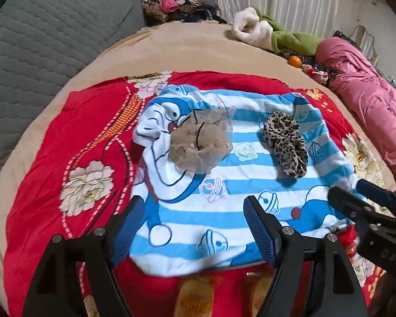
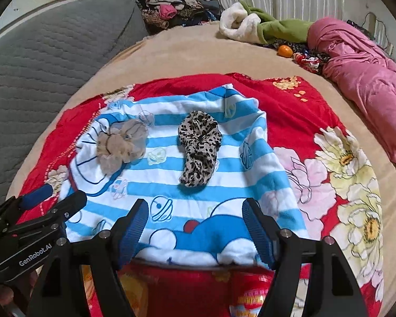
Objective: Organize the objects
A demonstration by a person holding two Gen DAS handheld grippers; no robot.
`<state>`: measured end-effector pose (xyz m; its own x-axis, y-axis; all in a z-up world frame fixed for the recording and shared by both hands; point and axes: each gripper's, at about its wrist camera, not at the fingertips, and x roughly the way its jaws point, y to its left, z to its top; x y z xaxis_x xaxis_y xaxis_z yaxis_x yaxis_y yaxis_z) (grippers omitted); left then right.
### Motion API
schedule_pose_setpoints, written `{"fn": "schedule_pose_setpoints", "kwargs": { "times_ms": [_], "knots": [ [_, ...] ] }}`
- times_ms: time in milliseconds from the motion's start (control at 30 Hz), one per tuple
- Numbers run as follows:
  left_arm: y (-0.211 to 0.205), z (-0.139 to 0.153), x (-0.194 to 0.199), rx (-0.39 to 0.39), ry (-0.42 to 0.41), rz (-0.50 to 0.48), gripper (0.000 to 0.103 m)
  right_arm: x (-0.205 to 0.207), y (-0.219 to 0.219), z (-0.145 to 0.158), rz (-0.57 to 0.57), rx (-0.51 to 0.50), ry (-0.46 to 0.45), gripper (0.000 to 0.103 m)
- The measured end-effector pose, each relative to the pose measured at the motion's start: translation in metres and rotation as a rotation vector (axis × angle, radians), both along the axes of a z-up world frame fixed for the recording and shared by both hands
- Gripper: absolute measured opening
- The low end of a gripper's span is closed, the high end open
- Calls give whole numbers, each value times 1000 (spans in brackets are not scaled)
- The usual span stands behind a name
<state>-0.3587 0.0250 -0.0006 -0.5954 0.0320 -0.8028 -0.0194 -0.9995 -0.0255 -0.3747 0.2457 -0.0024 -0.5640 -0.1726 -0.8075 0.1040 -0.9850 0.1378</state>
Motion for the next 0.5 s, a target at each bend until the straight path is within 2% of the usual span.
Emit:
{"fn": "schedule_pose_setpoints", "kwargs": {
  "times_ms": [167, 500],
  "knots": [
    [-4, 10, 22, 13, 10, -4, 78, 23, 3, 16, 3, -9, 25, 79],
    [-9, 32, 61, -11, 42, -8, 78, 61, 4, 38, 9, -2, 53, 83]
  ]
}}
